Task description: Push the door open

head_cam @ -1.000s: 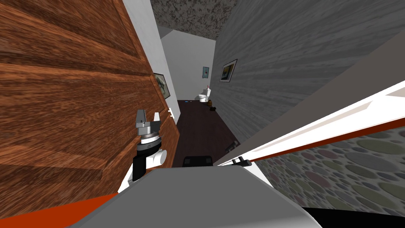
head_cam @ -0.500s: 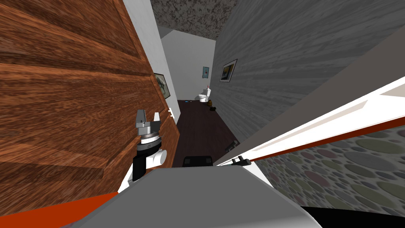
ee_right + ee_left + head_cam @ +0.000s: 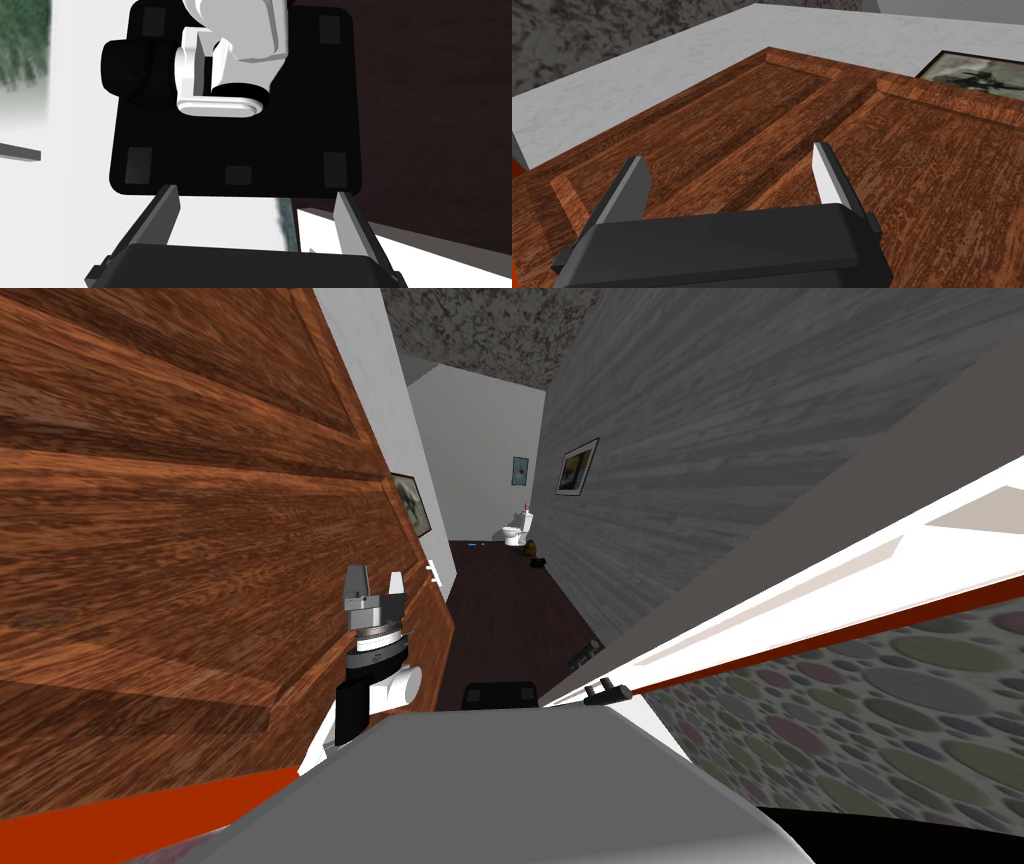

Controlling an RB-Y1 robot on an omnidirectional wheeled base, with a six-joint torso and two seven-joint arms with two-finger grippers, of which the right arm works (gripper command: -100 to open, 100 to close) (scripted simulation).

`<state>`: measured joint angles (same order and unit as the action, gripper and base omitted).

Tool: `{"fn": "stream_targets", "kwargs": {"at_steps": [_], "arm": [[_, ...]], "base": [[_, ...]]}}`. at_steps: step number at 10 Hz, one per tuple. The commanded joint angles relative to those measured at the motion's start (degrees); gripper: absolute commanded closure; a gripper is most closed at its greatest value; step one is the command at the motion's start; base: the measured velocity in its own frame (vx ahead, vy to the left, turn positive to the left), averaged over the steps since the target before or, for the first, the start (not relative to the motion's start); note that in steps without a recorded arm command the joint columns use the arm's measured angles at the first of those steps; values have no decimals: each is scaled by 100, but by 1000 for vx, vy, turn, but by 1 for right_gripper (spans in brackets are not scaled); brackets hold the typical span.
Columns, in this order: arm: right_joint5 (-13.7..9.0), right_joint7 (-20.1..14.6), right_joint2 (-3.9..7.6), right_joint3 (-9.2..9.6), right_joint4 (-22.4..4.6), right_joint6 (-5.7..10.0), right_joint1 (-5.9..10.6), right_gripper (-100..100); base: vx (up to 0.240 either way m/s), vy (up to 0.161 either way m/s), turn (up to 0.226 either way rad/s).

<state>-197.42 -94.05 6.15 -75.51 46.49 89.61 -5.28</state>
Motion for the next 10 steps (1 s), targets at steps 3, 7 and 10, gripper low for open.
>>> {"fn": "stream_targets", "kwargs": {"at_steps": [3, 7, 10], "arm": [[-529, -337, 27, -148, -132, -6, 76, -100], [-1207, -808, 14, -353, -178, 72, 153, -100], [-1645, -1094, 5, -478, -206, 124, 200, -100]], "base": [[-19, -2, 0], [-18, 1, -1], [-23, -2, -1]]}}
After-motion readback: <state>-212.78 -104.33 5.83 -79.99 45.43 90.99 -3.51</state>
